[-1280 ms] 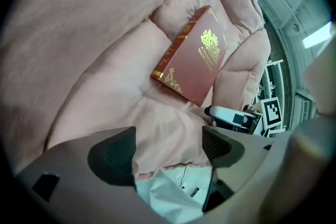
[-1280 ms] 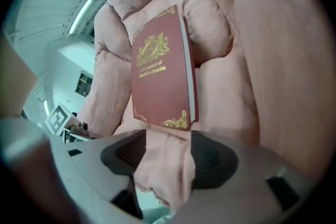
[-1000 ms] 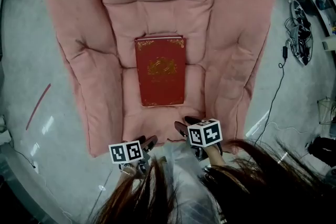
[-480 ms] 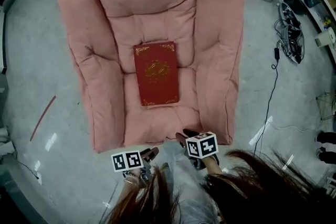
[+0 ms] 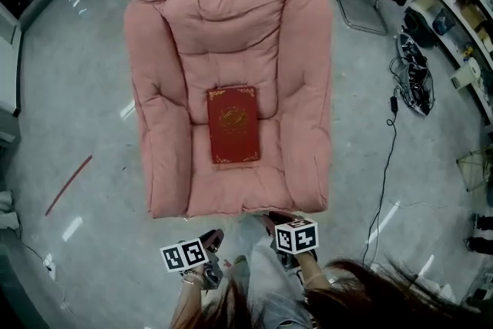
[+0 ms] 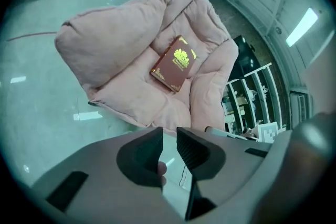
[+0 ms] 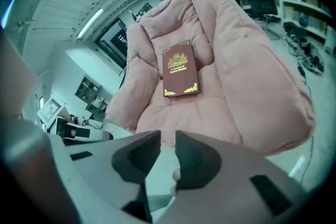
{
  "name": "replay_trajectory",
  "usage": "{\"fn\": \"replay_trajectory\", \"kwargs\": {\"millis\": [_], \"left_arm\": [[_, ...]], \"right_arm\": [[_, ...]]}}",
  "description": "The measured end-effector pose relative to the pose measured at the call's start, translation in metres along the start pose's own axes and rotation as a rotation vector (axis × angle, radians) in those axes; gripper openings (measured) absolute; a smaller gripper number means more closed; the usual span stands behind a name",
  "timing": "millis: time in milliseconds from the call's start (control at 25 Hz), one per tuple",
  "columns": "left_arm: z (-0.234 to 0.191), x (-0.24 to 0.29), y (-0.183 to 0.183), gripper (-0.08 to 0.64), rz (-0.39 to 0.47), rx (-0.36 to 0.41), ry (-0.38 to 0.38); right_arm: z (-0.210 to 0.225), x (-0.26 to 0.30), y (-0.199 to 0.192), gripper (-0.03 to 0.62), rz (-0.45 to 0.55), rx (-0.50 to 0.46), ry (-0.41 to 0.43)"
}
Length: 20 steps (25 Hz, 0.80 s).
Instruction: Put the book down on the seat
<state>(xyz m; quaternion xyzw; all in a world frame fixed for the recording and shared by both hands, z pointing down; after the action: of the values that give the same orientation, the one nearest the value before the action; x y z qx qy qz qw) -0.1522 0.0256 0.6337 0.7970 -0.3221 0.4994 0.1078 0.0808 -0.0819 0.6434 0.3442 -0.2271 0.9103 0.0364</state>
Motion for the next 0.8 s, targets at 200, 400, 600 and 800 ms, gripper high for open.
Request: {"fn": "replay_trajectory", "kwargs": {"millis": [200,400,600,800], "left_arm": [[0.008,-0.045,-0.017,0.074,0.084,0.000,-0.027],[0.025,-0.077,-0.024,0.049,0.168,0.005,-0.070],[0.032,-0.106,-0.039,0.015,0.215,-0.041,-0.154],[0.042,-0.141,-0.046,0.006,0.265,0.006,-0.207]], "right_arm": [[-0.039,-0.032,-0.012,0.091,0.029,-0.048,0.014],[-0.067,-0.063,-0.006,0.078,0.077,-0.113,0.014],[-0.096,-0.090,-0.018,0.062,0.125,-0.147,0.004],[-0.132,-0.119,-0.028,0.061,0.180,-0.164,0.007]]}}
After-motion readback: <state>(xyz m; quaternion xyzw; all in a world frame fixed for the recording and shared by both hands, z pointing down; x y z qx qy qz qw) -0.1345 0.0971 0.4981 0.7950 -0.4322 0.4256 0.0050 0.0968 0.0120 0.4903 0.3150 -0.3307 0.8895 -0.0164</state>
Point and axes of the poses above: the fingertips, and each gripper's own axes: x forward along the fingers, z to its right, y out of its top, the point moved 9 cm from there along -x, backward along the fingers, and after that the axes turned 12 degrees about y, right-handed, at the moved point
